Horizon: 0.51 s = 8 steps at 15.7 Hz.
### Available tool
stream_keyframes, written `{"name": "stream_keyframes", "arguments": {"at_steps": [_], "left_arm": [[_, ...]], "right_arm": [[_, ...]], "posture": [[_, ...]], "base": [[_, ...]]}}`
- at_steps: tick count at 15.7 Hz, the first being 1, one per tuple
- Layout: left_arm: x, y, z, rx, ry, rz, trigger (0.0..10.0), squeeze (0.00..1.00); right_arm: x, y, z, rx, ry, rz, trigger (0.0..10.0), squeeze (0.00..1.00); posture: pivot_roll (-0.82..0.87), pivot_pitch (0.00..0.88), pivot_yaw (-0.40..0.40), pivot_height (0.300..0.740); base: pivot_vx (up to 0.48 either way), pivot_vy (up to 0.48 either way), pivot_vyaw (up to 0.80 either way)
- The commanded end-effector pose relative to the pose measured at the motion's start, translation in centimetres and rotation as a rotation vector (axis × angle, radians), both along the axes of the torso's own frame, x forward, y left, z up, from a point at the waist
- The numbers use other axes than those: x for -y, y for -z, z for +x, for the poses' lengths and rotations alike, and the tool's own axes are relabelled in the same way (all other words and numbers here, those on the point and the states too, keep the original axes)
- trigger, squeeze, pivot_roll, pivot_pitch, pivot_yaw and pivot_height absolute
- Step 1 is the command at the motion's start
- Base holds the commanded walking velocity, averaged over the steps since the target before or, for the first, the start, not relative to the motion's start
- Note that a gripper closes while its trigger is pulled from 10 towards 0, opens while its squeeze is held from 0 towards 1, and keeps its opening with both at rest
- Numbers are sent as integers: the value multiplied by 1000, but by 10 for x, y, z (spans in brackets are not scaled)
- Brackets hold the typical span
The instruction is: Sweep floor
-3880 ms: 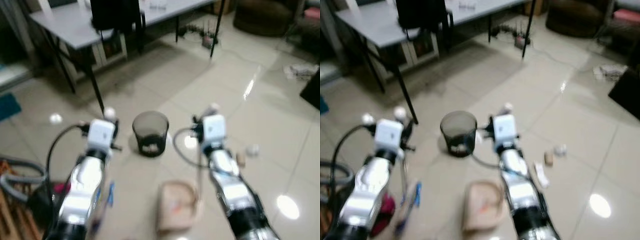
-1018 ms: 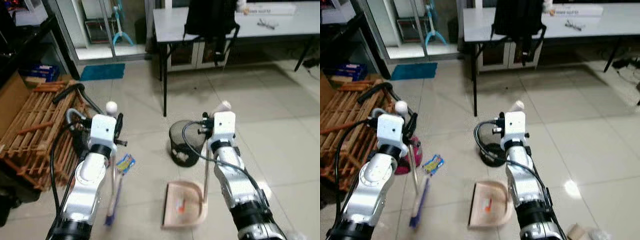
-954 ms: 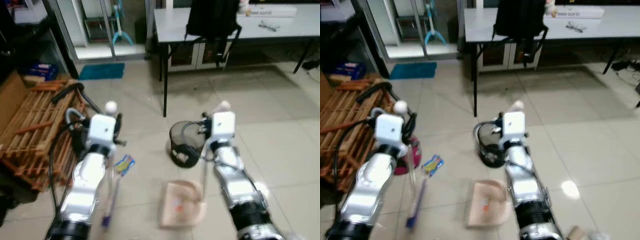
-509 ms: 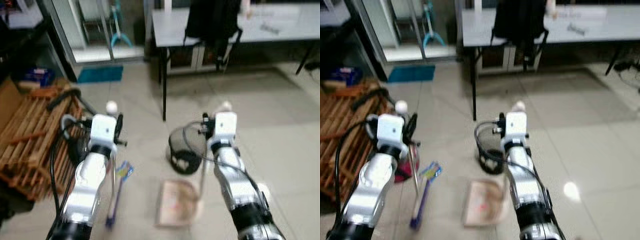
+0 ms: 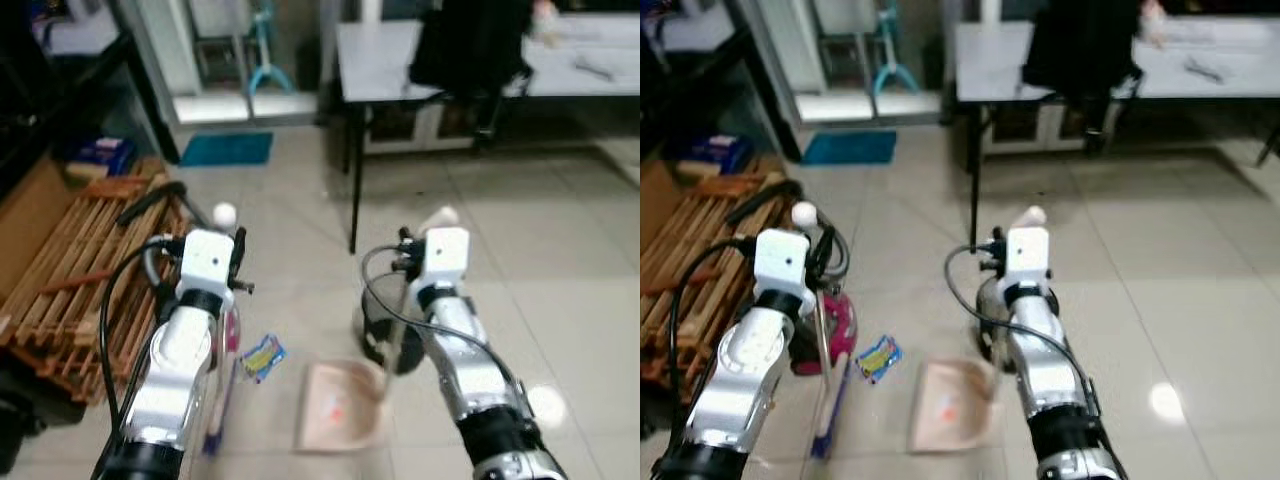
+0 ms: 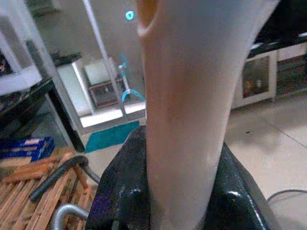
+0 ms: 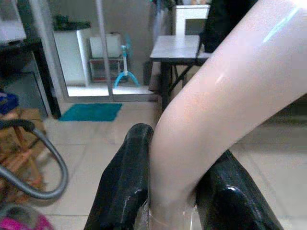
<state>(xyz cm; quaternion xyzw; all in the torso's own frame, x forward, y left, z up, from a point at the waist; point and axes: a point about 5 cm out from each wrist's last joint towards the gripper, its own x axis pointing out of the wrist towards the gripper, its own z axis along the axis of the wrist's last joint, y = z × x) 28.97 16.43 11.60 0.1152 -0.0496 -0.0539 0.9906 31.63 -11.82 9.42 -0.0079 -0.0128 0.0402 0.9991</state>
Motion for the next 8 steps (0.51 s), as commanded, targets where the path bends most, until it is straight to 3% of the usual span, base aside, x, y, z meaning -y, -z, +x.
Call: {"name": "stream_keyframes", "arguments": {"at_steps": [1, 8], "left_arm": [[-6, -9, 3, 41, -10, 23, 10000, 0], [1, -6, 6, 23, 20, 16, 10000, 0]], "right_arm": [[-12, -9, 2, 38, -32, 15, 10000, 0], [-12, -9, 3, 34, -27, 15, 10000, 0]], "posture": [[5, 0, 54, 740], [2, 0, 54, 740]], "base": [[390, 0, 0], [384, 0, 0]]}}
